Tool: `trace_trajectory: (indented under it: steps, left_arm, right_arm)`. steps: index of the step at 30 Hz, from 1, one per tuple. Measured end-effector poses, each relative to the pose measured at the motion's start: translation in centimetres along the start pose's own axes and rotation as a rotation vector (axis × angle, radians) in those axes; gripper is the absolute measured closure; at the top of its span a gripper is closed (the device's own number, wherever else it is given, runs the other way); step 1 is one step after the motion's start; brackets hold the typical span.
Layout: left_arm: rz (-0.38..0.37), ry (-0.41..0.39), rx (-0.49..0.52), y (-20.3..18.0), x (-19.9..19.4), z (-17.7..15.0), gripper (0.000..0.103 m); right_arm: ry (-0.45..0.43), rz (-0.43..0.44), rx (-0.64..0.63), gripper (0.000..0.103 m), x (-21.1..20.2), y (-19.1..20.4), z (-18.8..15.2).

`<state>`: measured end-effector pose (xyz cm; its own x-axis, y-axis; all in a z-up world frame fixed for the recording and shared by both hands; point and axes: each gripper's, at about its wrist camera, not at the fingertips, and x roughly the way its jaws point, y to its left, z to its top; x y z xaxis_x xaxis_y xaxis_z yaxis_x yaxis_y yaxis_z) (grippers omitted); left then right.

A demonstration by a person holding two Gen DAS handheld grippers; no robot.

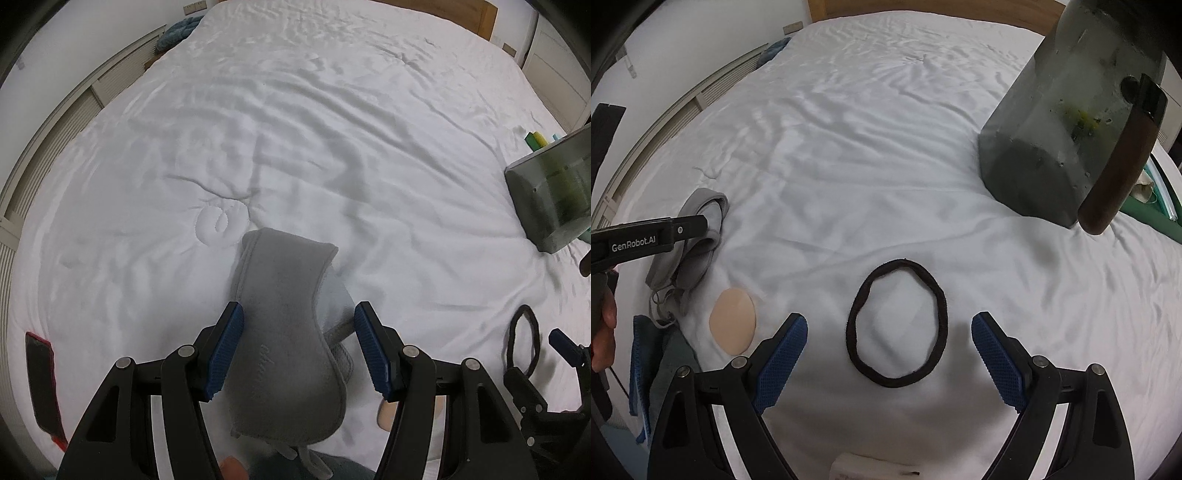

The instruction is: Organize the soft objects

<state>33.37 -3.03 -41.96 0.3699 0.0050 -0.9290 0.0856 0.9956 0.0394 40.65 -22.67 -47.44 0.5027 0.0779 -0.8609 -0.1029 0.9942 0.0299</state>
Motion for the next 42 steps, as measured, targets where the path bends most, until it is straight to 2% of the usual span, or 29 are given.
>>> trace_trajectory:
  steps: [4, 9, 16, 23, 25, 27, 29, 31, 33, 42]
  left_arm:
    - [0.003, 0.014, 0.002, -0.1, 0.9, 0.1, 0.046]
    - [0.008, 0.036, 0.009, -0.3, 2.1, 0.2, 0.039]
    - [0.04, 0.045, 0.02, -0.4, 3.0, -0.6, 0.037]
    - [0.044, 0.038, 0.018, -0.4, 3.0, -0.6, 0.037]
    - [0.051, 0.03, 0.025, -0.5, 2.9, -0.8, 0.042]
    - [0.051, 0.026, 0.021, -0.4, 2.9, -1.0, 0.048]
    - [0.059, 0.019, 0.02, -0.2, 2.7, -1.1, 0.057]
    - [0.059, 0.013, 0.011, 0.0, 2.4, -1.0, 0.068]
    - [0.048, 0.012, -0.007, 0.6, 2.2, -0.8, 0.072]
    - [0.057, -0.013, 0.003, 0.3, 1.2, -0.3, 0.083]
  right_arm:
    - [0.011, -0.001, -0.01, 0.013, 0.5, 0.2, 0.1]
    - [0.043, -0.008, -0.011, 0.026, 2.2, 0.1, 0.3]
    - [0.06, -0.011, -0.015, 0.032, 3.3, -0.2, 0.5]
    - [0.068, -0.004, -0.014, 0.058, 3.6, -0.6, 0.6]
    - [0.065, 0.0, -0.014, 0.07, 3.4, -0.7, 0.5]
    - [0.062, 0.009, -0.012, 0.087, 3.4, -0.8, 0.4]
    - [0.056, 0.018, -0.01, 0.093, 3.2, -1.1, 0.4]
    - [0.044, 0.03, -0.006, 0.094, 3.0, -1.4, 0.3]
    - [0.032, 0.047, 0.004, 0.095, 2.5, -1.7, 0.2]
    - [0.0, 0.072, -0.014, 0.096, 0.6, -2.4, -0.1]
